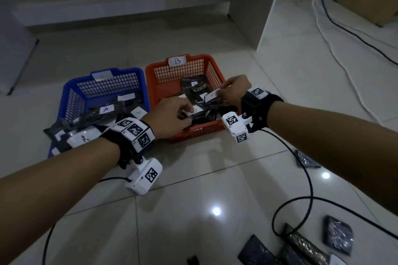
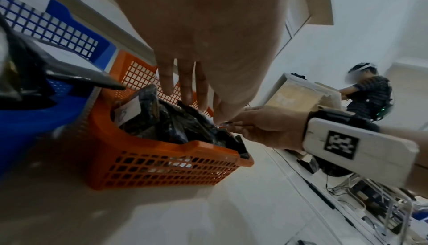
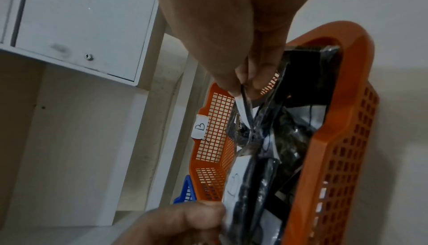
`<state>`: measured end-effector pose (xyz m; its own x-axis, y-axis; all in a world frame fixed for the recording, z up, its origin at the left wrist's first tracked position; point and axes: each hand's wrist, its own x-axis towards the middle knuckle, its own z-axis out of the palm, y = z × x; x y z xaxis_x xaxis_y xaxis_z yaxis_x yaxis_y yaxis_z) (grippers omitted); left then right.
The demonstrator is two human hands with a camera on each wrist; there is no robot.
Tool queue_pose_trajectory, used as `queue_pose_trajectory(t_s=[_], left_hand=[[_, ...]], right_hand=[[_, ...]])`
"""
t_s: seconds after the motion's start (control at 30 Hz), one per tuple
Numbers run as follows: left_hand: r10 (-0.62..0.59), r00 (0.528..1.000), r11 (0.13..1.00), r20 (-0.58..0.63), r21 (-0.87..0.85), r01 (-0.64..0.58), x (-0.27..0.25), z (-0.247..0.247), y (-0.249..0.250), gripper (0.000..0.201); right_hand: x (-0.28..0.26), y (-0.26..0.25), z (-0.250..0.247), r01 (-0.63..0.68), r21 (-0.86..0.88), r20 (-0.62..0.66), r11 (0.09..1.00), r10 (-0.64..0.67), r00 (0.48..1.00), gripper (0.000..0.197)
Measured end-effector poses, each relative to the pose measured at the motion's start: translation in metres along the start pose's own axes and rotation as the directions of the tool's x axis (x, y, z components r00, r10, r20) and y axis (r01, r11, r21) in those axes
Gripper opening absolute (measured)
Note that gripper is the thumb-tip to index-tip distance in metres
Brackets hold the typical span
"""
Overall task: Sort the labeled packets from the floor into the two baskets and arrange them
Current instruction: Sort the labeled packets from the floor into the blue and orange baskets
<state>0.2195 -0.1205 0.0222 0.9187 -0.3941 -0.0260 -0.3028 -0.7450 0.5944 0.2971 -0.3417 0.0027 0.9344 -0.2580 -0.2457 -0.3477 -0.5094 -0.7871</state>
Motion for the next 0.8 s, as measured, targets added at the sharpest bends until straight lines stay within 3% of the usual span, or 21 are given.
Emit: queue_pose_trajectory(t_s=[0.13,0.23,0.4,0.47,0.57,0.63,0.7,0.8], left_hand=[[0.012,1.000,0.997,0.020,0.074,-0.013,0.004,0.005,-0.007,0.015],[0.052,0.999,0.996,-0.014,0.070,-0.051,-0.001,0.007,-0.004,0.015],[0.200,0.979,0.978,-0.039,0.069,-0.197,-0.030,0.019,0.005,0.013],[0.212,0.976,0.977,0.048,-0.038,-0.210,-0.047,0.028,0.011,0.011],[0.134,0.950,0.988,0.282,-0.106,-0.108,-0.077,0.056,0.016,0.013],[0.090,0.882,0.995,0.462,-0.014,-0.095,-0.099,0.079,0.015,0.022],[0.053,0.792,0.990,0.608,0.069,-0.120,-0.126,0.102,0.014,0.035],[0.105,0.687,0.953,0.719,0.124,-0.276,-0.168,0.131,0.013,0.054]], right_hand=[[-0.001,0.003,-0.008,0.078,-0.211,0.030,0.974,-0.073,0.997,0.020],[-0.008,0.012,-0.017,0.167,-0.295,0.019,0.941,-0.169,0.985,0.014],[-0.048,0.039,-0.027,0.426,-0.201,0.037,0.882,-0.427,0.903,0.011],[-0.078,0.055,-0.028,0.530,-0.194,0.129,0.826,-0.514,0.848,0.017],[-0.123,0.085,-0.026,0.645,-0.257,0.398,0.720,-0.529,0.749,0.020],[-0.147,0.104,-0.023,0.713,-0.261,0.622,0.651,-0.451,0.640,0.025],[-0.168,0.122,-0.019,0.750,-0.280,0.795,0.599,-0.294,0.531,0.035],[-0.189,0.145,-0.017,0.770,-0.249,0.916,0.588,-0.116,0.385,0.050]])
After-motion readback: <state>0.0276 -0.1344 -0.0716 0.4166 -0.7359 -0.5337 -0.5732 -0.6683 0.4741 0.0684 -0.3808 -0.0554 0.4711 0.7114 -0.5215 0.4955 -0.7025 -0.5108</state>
